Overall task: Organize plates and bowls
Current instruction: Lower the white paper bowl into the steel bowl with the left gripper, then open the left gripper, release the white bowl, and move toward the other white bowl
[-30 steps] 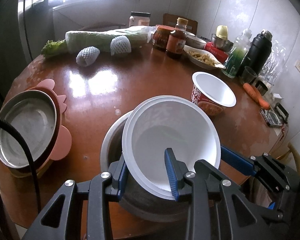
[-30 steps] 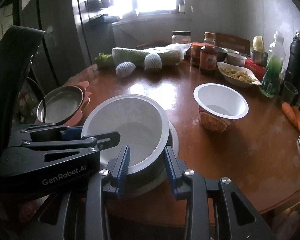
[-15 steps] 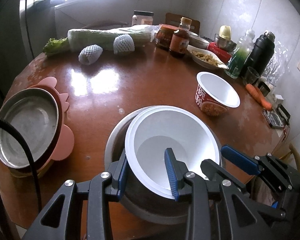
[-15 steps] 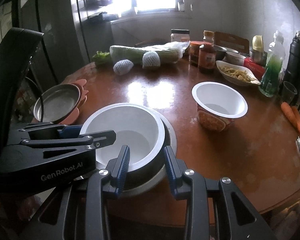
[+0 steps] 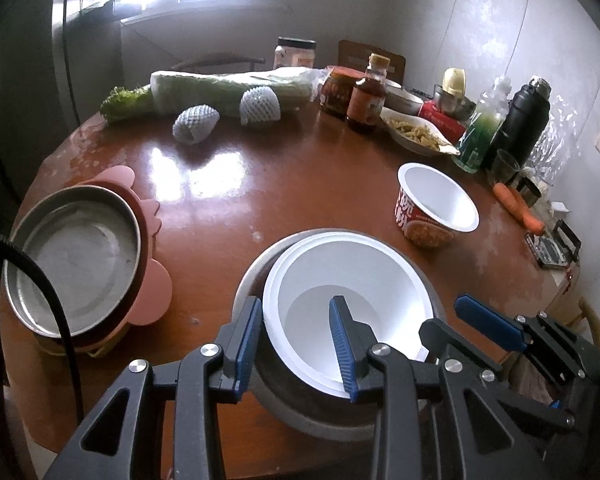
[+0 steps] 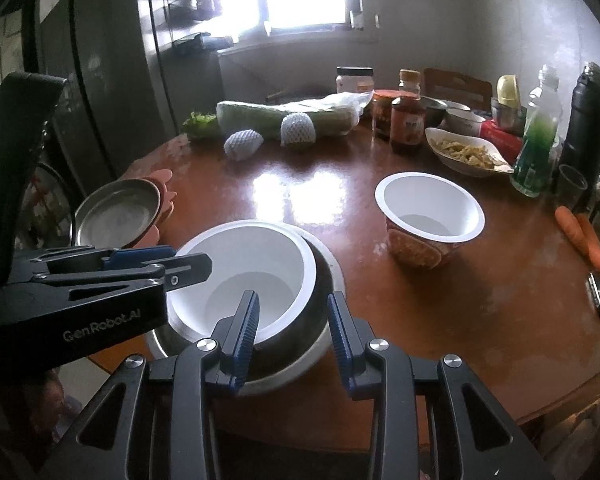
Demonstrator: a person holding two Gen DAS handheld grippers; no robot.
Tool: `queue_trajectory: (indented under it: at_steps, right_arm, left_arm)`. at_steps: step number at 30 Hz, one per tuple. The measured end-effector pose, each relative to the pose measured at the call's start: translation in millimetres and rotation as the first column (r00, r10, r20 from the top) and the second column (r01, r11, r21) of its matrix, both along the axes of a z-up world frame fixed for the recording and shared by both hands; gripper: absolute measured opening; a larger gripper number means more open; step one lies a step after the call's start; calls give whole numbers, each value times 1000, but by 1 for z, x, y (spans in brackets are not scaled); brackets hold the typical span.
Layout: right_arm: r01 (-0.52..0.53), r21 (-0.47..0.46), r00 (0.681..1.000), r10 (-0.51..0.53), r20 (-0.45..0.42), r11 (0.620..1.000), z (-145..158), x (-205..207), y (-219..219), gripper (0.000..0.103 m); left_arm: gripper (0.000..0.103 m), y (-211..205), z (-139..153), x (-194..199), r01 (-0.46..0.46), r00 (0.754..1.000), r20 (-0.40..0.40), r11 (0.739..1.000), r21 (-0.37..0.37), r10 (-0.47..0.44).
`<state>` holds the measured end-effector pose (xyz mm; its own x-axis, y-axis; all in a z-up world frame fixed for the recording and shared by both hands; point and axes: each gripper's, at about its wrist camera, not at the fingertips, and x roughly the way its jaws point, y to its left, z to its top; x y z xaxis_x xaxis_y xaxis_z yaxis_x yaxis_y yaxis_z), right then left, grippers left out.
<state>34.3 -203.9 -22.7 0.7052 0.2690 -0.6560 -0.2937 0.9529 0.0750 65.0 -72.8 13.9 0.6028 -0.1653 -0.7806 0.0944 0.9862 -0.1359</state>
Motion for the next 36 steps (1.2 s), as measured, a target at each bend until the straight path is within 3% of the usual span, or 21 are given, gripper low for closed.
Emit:
queue_trajectory:
  at_steps: [19, 24, 36]
  right_arm:
    - [38, 92, 998, -43, 54, 995, 19, -12, -24, 38]
    - [75, 121, 994, -83, 66, 990, 20, -10, -38, 45]
    - [183, 168, 979, -194, 55, 969, 9, 8, -78, 48]
  left_arm:
    - [41, -12, 17, -10, -6, 999, 51, 999, 43, 3]
    - [42, -17, 18, -7, 8, 998, 59, 999, 46, -11]
    - [45, -37, 25, 13, 70, 992, 99, 997, 33, -73]
